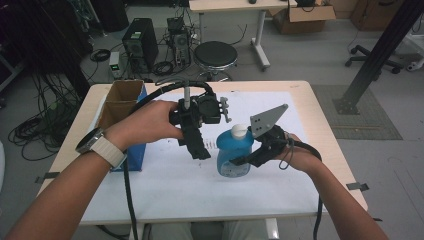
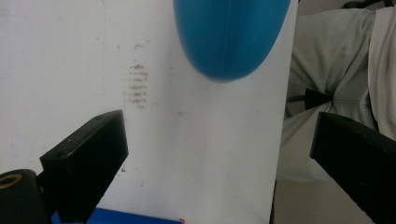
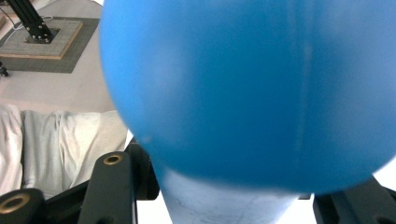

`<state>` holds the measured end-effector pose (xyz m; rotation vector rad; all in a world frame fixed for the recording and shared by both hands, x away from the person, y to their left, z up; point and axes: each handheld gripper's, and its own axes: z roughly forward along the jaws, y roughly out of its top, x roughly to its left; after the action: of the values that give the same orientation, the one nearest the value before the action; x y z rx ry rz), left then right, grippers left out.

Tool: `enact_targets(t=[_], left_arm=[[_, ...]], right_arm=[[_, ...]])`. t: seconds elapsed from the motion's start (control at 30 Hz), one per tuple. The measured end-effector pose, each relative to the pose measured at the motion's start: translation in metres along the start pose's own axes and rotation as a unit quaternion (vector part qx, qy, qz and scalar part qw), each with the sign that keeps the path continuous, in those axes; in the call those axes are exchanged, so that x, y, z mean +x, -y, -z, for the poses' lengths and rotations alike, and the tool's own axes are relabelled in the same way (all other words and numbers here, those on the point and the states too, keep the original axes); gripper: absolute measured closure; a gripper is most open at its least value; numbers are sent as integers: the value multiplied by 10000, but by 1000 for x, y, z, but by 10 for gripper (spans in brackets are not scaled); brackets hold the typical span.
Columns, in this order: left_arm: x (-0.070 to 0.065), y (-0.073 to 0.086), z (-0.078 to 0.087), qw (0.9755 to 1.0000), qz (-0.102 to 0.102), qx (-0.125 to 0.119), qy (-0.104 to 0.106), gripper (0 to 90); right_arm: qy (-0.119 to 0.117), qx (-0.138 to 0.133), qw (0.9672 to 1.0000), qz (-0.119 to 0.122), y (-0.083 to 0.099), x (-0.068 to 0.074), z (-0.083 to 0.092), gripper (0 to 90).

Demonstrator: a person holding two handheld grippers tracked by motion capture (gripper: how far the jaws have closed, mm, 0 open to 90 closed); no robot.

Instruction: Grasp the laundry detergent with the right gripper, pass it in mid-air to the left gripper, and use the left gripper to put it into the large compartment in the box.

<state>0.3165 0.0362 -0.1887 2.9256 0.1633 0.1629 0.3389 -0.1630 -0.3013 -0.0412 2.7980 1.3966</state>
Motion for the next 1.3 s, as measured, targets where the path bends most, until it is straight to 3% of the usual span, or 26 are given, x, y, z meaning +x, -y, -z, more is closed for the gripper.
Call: enact_targets(t=[1.3], left_arm=[[-2,-32,-13,9997,-203,-1,138,47]], right_arm=[[-200,-36,9997,143,-17,-1,-25,445]])
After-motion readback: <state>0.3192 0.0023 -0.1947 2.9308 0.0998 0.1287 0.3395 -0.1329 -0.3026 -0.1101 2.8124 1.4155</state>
